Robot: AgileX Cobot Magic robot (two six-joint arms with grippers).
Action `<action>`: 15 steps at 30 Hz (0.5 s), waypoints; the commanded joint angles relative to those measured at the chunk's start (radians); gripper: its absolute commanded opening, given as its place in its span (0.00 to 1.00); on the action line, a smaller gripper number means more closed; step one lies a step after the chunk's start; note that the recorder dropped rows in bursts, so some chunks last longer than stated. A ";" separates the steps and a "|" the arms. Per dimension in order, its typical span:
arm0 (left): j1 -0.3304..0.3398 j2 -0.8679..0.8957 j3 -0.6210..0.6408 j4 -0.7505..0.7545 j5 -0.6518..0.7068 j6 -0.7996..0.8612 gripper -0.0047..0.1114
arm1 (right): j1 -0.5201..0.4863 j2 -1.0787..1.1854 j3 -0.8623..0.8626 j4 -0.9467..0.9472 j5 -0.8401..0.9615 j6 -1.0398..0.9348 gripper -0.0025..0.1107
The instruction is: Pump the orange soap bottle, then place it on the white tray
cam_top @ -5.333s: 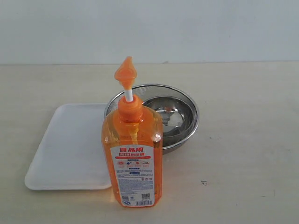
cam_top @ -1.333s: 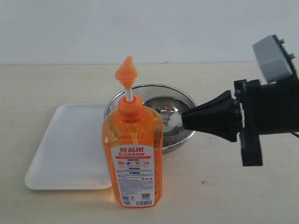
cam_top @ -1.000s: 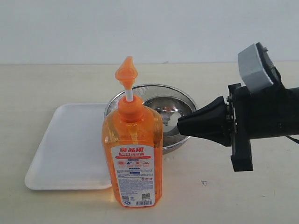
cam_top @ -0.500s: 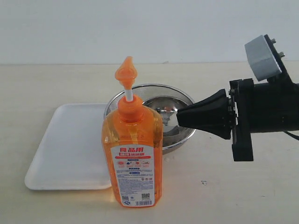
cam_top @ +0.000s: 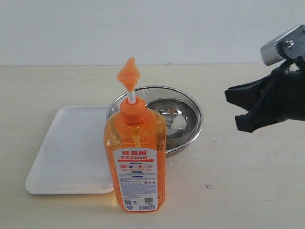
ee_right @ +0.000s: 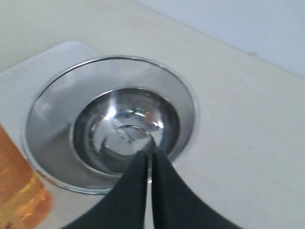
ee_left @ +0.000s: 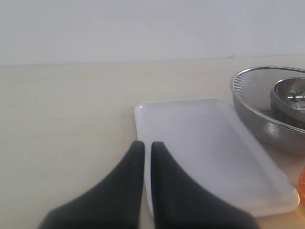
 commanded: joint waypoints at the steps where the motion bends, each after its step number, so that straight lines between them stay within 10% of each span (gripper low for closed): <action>1: 0.002 -0.003 0.003 0.000 0.000 0.004 0.08 | 0.003 -0.107 0.010 0.012 -0.270 0.157 0.02; 10: 0.002 -0.003 0.003 0.000 0.000 0.004 0.08 | 0.100 -0.137 0.048 0.012 -0.844 0.356 0.02; 15: 0.002 -0.003 0.003 0.000 0.000 0.004 0.08 | 0.182 -0.146 0.048 -0.021 -0.784 0.491 0.02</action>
